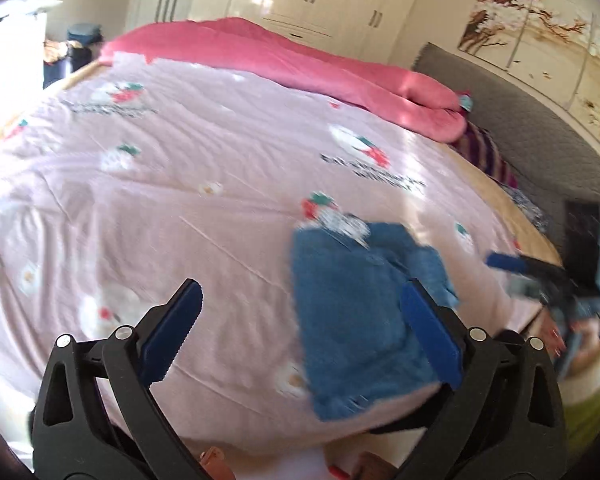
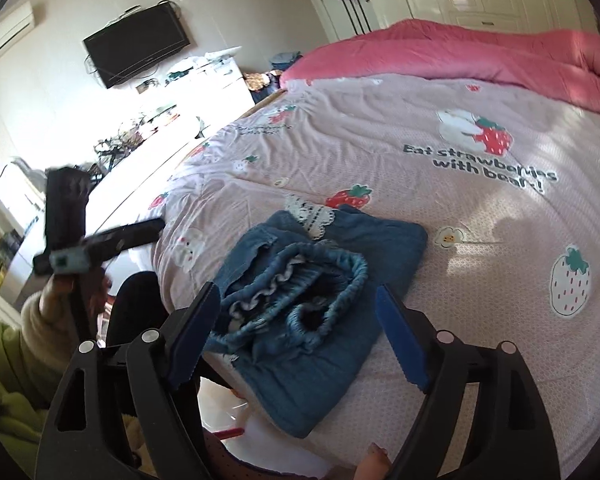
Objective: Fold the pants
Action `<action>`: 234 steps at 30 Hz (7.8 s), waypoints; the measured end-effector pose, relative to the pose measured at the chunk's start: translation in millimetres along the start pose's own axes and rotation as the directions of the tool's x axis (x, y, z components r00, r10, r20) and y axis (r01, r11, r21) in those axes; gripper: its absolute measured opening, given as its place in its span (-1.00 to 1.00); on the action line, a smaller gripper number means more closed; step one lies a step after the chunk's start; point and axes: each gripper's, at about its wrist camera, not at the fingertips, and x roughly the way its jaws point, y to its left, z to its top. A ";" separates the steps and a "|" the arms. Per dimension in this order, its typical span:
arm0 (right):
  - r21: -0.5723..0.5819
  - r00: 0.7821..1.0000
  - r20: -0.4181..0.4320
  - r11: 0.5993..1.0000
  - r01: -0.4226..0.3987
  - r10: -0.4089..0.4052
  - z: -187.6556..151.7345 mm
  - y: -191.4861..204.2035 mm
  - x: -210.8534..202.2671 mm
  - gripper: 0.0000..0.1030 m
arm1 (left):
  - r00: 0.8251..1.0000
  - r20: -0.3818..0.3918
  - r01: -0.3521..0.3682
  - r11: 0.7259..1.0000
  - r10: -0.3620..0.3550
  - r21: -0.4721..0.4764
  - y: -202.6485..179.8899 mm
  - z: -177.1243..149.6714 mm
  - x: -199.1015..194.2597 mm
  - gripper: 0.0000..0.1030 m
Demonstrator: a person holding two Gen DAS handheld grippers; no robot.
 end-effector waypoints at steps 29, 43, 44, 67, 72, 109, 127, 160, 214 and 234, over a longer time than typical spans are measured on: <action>-0.724 0.976 -0.179 0.689 -0.047 -0.122 -65.6 144.0 116.0 -0.83 | 0.947 -0.295 0.160 0.982 -0.123 0.102 -25.3 18.0 124.3 0.28; -0.751 0.988 -0.110 0.660 -0.009 -0.112 -74.1 159.9 100.1 -0.65 | 0.951 -0.285 0.158 0.981 -0.122 0.108 -26.4 17.2 129.3 0.28; -0.766 0.987 -0.107 0.642 -0.004 -0.122 -74.3 163.3 105.0 -0.64 | 0.951 -0.285 0.159 0.982 -0.123 0.107 -26.5 17.3 129.7 0.28; -0.696 0.953 -0.272 0.712 -0.097 -0.136 -109.1 156.2 125.0 -1.00 | 0.959 -0.263 0.142 0.982 -0.106 0.122 -28.5 14.0 128.4 0.29; -0.591 0.988 -0.152 0.800 -0.100 0.011 -84.7 158.3 82.9 -0.99 | 0.960 -0.261 0.138 0.983 -0.101 0.124 -28.7 14.3 128.7 0.29; -0.099 0.986 0.104 0.986 0.137 -0.127 -42.6 83.4 -28.6 0.57 | 0.998 -0.044 0.047 0.995 -0.043 0.083 -18.9 24.9 50.3 0.60; 0.150 0.938 0.146 0.944 0.294 -0.315 -39.6 14.2 -26.5 0.85 | 0.999 -0.042 -0.013 0.979 0.022 0.203 -46.4 -12.9 28.5 0.81; 0.340 0.987 -0.029 0.927 0.156 -0.156 -54.8 -53.3 67.8 -0.39 | 0.978 -0.193 0.104 0.988 -0.081 0.112 -45.1 -54.6 94.8 0.28; 0.262 0.927 -0.035 0.892 0.369 -0.373 34.1 -111.9 136.6 -0.52 | 0.992 -0.120 -0.019 0.989 0.038 0.148 -41.3 37.0 172.3 -0.16; 0.234 0.897 0.084 0.883 0.406 -0.434 24.7 -85.1 95.2 0.31 | 0.994 -0.109 0.005 0.991 0.010 0.133 -36.6 34.6 159.9 0.00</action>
